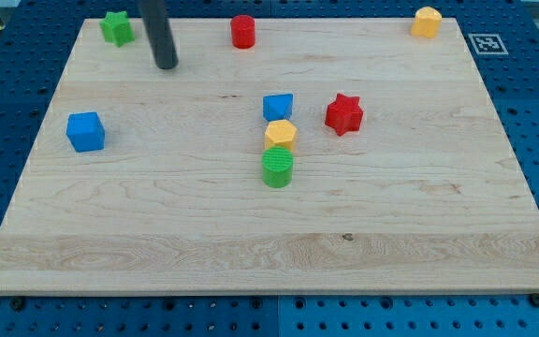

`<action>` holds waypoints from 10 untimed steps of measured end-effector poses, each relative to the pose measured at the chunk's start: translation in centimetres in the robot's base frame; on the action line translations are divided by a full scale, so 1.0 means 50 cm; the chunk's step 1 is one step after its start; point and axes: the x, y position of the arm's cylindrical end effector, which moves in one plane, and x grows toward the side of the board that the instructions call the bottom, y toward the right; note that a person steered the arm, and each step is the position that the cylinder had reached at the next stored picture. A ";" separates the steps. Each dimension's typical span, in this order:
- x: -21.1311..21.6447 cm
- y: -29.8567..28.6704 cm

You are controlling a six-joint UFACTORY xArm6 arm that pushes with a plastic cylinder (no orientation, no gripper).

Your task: Push the red star right center of the board

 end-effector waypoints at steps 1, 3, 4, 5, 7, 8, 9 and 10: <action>0.000 0.097; 0.011 0.222; 0.049 0.309; 0.106 0.346; 0.206 0.358; 0.206 0.408; 0.218 0.425; 0.240 0.430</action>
